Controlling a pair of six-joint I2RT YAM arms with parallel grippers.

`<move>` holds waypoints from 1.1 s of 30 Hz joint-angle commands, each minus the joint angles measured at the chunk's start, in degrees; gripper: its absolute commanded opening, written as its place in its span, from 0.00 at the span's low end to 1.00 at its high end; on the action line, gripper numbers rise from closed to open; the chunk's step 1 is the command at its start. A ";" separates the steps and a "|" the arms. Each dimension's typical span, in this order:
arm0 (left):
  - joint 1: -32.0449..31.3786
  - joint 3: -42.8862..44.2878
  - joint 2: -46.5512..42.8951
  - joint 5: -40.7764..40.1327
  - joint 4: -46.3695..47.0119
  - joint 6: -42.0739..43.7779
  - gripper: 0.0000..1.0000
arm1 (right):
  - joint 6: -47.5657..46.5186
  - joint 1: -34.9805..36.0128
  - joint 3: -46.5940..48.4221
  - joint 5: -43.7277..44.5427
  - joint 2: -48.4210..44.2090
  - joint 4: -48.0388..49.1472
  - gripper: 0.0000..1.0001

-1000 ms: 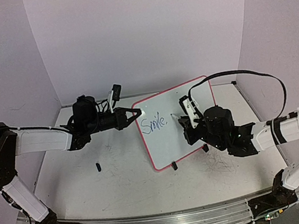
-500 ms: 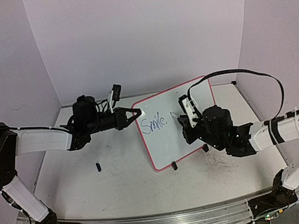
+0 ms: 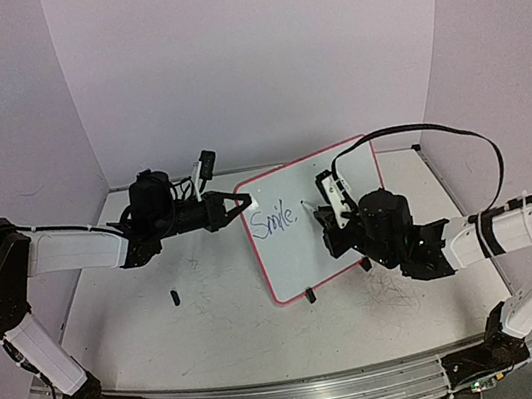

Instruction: Write a sentence on the whiteboard

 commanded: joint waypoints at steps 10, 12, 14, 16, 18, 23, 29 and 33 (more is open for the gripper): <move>-0.33 0.17 0.54 0.40 -5.93 4.79 0.00 | 1.59 0.95 0.74 -1.49 0.04 -1.98 0.00; -0.33 0.19 0.68 0.38 -5.93 4.79 0.00 | 1.76 1.00 0.62 -1.15 -0.15 -2.35 0.00; -0.32 0.20 0.70 0.36 -5.94 4.73 0.00 | 1.99 1.01 0.53 -0.53 -0.35 -2.69 0.00; -0.35 0.19 0.63 0.36 -5.94 4.70 0.00 | 2.34 0.96 0.40 0.65 -0.64 -2.90 0.00; -0.32 0.16 0.66 0.44 -5.94 4.70 0.00 | 2.41 0.98 0.34 1.77 -0.75 -3.01 0.00; -0.32 0.10 0.59 0.51 -5.91 4.68 0.00 | 2.41 1.01 0.51 3.45 -0.59 -3.01 0.00; -0.34 0.16 0.66 0.56 -5.91 4.69 0.00 | 4.45 0.99 0.76 4.96 -0.59 -3.98 0.00; -0.32 0.23 0.71 0.57 -5.90 4.63 0.00 | 5.26 0.99 0.98 5.09 -0.59 -5.03 0.00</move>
